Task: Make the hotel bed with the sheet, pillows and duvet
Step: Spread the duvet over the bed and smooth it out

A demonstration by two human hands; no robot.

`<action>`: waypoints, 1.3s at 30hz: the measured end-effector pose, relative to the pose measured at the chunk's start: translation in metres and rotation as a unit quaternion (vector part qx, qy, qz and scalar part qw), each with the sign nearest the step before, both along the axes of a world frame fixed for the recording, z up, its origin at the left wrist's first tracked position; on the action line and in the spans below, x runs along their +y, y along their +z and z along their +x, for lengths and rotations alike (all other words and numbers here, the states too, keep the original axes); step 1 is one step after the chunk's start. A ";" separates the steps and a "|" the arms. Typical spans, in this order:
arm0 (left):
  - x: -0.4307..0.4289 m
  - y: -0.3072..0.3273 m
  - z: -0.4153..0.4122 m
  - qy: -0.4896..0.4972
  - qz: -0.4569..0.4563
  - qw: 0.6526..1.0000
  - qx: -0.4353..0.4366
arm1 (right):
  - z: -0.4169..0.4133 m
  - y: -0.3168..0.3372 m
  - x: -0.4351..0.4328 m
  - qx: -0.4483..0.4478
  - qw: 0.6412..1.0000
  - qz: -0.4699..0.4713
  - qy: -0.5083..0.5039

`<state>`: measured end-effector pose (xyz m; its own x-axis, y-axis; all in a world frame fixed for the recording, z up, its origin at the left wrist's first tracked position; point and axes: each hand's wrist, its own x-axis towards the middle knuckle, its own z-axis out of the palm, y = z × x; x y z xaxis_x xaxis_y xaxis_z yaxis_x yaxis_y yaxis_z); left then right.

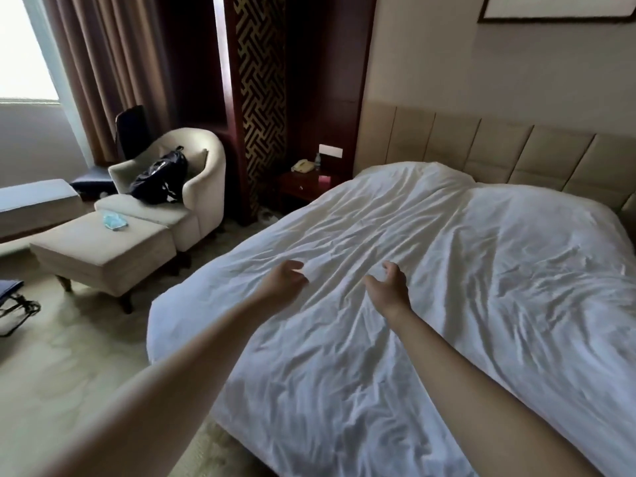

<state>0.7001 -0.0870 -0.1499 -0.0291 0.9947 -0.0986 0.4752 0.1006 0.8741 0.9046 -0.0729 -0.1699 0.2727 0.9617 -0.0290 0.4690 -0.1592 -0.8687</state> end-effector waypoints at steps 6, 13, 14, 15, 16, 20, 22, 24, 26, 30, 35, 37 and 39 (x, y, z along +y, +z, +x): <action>0.111 0.002 -0.142 -0.007 0.005 0.999 0.039 | -0.143 -0.013 0.123 0.018 1.000 -0.001 0.000; 0.241 0.016 -0.280 -0.023 -0.015 1.000 -0.006 | -0.275 -0.001 0.244 0.006 1.000 -0.017 -0.022; 0.261 0.014 -0.296 -0.030 -0.013 0.999 -0.008 | -0.292 -0.003 0.261 0.006 0.999 -0.018 -0.028; 0.281 0.011 -0.312 -0.036 -0.008 0.999 -0.007 | -0.308 -0.007 0.277 0.005 0.999 -0.017 -0.032; 0.301 0.007 -0.327 -0.045 -0.003 0.999 -0.001 | -0.324 -0.011 0.293 0.005 0.999 -0.017 -0.037; 0.388 -0.004 -0.392 -0.112 0.000 0.993 0.030 | -0.385 -0.026 0.361 0.012 0.996 -0.018 -0.082; 0.434 -0.009 -0.427 -0.149 -0.005 0.988 0.047 | -0.415 -0.031 0.393 0.018 0.993 -0.021 -0.118; 0.478 -0.010 -0.459 -0.177 -0.008 0.983 0.058 | -0.444 -0.036 0.422 0.029 0.989 -0.028 -0.142; 0.523 -0.008 -0.483 -0.201 -0.011 0.977 0.066 | -0.471 -0.033 0.450 0.034 0.985 -0.036 -0.167; 0.614 -0.007 -0.504 -0.244 -0.015 0.968 0.061 | -0.506 -0.026 0.515 0.027 0.975 -0.036 -0.216; 0.726 -0.014 -0.501 -0.310 0.005 0.948 0.065 | -0.520 -0.033 0.620 0.025 0.966 -0.020 -0.258; 0.780 -0.011 -0.496 -0.338 0.010 0.938 0.071 | -0.520 -0.032 0.667 0.039 0.959 -0.022 -0.280; 0.837 -0.001 -0.488 -0.354 0.018 0.932 0.077 | -0.512 -0.031 0.716 0.028 0.957 -0.029 -0.287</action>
